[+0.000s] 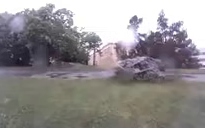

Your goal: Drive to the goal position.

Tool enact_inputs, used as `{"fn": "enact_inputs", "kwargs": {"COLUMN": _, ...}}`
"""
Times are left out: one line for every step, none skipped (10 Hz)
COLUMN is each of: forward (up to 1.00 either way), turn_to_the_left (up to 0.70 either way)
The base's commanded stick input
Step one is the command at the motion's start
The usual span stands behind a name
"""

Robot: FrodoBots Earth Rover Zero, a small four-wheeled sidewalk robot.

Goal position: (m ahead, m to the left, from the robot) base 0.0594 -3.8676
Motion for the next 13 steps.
{"fn": "enact_inputs", "kwargs": {"forward": 0.45, "turn_to_the_left": -0.27}}
{"fn": "enact_inputs", "kwargs": {"forward": 0.45, "turn_to_the_left": -0.27}}
{"fn": "enact_inputs", "kwargs": {"forward": 0.45, "turn_to_the_left": -0.27}}
{"fn": "enact_inputs", "kwargs": {"forward": 0.45, "turn_to_the_left": -0.27}}
{"fn": "enact_inputs", "kwargs": {"forward": 0.45, "turn_to_the_left": -0.27}}
{"fn": "enact_inputs", "kwargs": {"forward": 0.45, "turn_to_the_left": -0.27}}
{"fn": "enact_inputs", "kwargs": {"forward": 0.45, "turn_to_the_left": -0.27}}
{"fn": "enact_inputs", "kwargs": {"forward": 0.45, "turn_to_the_left": -0.27}}
{"fn": "enact_inputs", "kwargs": {"forward": 0.45, "turn_to_the_left": -0.27}}
{"fn": "enact_inputs", "kwargs": {"forward": 0.45, "turn_to_the_left": -0.27}}
{"fn": "enact_inputs", "kwargs": {"forward": 0.45, "turn_to_the_left": -0.27}}
{"fn": "enact_inputs", "kwargs": {"forward": 0.45, "turn_to_the_left": -0.27}}
{"fn": "enact_inputs", "kwargs": {"forward": 0.45, "turn_to_the_left": -0.27}}
